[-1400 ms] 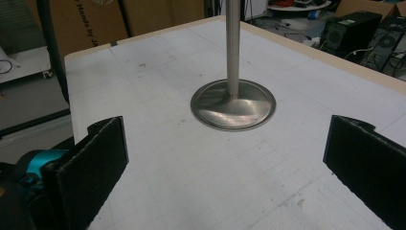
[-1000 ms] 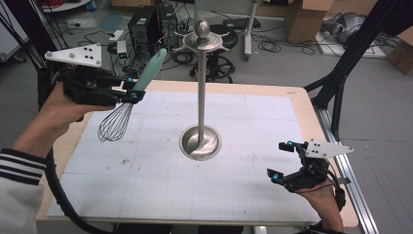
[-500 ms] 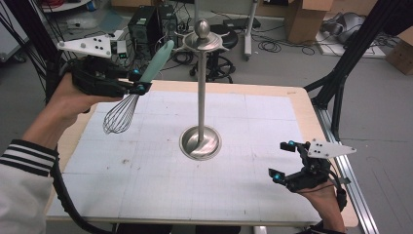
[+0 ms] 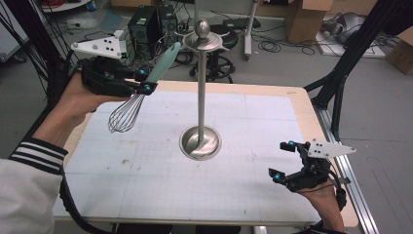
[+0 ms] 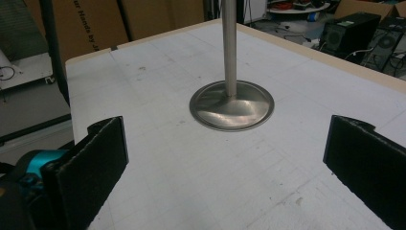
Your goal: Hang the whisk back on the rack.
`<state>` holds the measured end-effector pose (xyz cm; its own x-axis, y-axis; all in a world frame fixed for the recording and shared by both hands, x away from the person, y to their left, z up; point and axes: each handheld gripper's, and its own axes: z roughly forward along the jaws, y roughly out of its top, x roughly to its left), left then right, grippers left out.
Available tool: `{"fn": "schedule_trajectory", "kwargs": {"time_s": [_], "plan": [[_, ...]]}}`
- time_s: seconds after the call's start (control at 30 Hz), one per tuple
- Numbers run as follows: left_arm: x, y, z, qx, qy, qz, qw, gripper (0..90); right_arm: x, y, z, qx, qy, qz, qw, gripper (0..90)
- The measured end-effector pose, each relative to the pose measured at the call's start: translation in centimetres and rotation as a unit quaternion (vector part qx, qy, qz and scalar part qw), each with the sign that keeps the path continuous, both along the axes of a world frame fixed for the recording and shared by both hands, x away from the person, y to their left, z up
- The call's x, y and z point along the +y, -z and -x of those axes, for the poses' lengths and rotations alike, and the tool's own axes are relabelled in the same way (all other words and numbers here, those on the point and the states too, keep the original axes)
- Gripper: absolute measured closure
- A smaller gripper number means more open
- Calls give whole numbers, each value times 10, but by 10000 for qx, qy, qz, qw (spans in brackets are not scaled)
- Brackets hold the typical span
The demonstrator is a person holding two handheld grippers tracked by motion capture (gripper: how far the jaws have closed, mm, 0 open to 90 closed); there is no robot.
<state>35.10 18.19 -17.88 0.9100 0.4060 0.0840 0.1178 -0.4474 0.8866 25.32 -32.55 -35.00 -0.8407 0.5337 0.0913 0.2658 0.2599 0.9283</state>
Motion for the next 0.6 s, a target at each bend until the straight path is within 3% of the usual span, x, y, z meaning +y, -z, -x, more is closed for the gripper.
{"fn": "schedule_trajectory", "kwargs": {"time_s": [0.6], "plan": [[-14, 9, -9, 49, -63, -67, 9999, 692, -1, 1, 0, 23, -13, -41, 10000, 1]]}}
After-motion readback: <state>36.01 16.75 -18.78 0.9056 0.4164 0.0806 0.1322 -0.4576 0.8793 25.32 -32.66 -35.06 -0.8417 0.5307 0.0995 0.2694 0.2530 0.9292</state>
